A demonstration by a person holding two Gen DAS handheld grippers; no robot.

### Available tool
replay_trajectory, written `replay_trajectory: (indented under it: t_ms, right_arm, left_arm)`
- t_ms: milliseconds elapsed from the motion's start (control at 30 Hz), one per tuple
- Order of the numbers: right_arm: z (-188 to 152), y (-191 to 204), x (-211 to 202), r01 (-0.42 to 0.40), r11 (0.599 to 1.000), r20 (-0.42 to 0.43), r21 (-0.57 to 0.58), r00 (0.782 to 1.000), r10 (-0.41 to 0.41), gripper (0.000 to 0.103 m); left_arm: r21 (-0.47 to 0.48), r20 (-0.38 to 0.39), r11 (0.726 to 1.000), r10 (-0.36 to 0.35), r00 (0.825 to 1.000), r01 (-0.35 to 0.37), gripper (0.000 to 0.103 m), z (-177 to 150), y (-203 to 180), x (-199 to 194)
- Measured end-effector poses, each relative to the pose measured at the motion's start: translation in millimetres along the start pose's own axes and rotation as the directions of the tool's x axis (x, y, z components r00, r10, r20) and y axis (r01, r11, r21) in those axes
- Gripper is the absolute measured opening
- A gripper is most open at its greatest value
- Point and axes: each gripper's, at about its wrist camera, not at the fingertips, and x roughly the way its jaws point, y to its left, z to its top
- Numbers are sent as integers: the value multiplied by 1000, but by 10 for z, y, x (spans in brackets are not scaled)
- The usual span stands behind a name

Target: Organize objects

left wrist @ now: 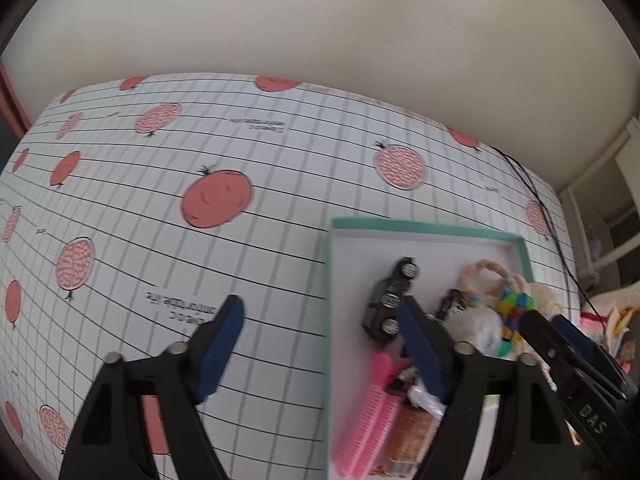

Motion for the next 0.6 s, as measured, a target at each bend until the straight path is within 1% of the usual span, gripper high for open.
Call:
replay_trajectory:
  t_ms: [67, 167, 267, 333, 467, 533, 600]
  right_arm:
    - [-11, 15, 11, 3, 1000, 1, -6, 1000, -3, 74]
    - [-8, 28, 22, 8, 1000, 6, -11, 1000, -8, 79]
    - [-1, 38, 27, 8, 1000, 7, -15, 1000, -8, 81]
    - [0, 42, 31, 8, 1000, 8, -16, 1000, -8, 86]
    - [-1, 51, 33, 6, 1000, 9, -17, 1000, -5, 92]
    - [0, 54, 33, 5, 1000, 13, -17, 1000, -5, 99]
    - [3, 51, 26, 6, 1000, 20, -15, 1000, -6, 103]
  left_arm:
    - [-7, 1, 1000, 15, 1000, -15, 82, 1, 36, 22]
    - [-21, 7, 999, 27, 1000, -26, 99, -2, 94, 43]
    - [-35, 23, 998, 46, 999, -45, 100, 0, 132, 37]
    - [-46, 33, 998, 47, 998, -45, 100, 5, 155, 30]
    - [-57, 46, 997, 51, 998, -48, 100, 17, 183, 14]
    - [-61, 50, 997, 55, 997, -52, 100, 19, 196, 4]
    - [-69, 55, 996, 55, 997, -51, 100, 24, 214, -3]
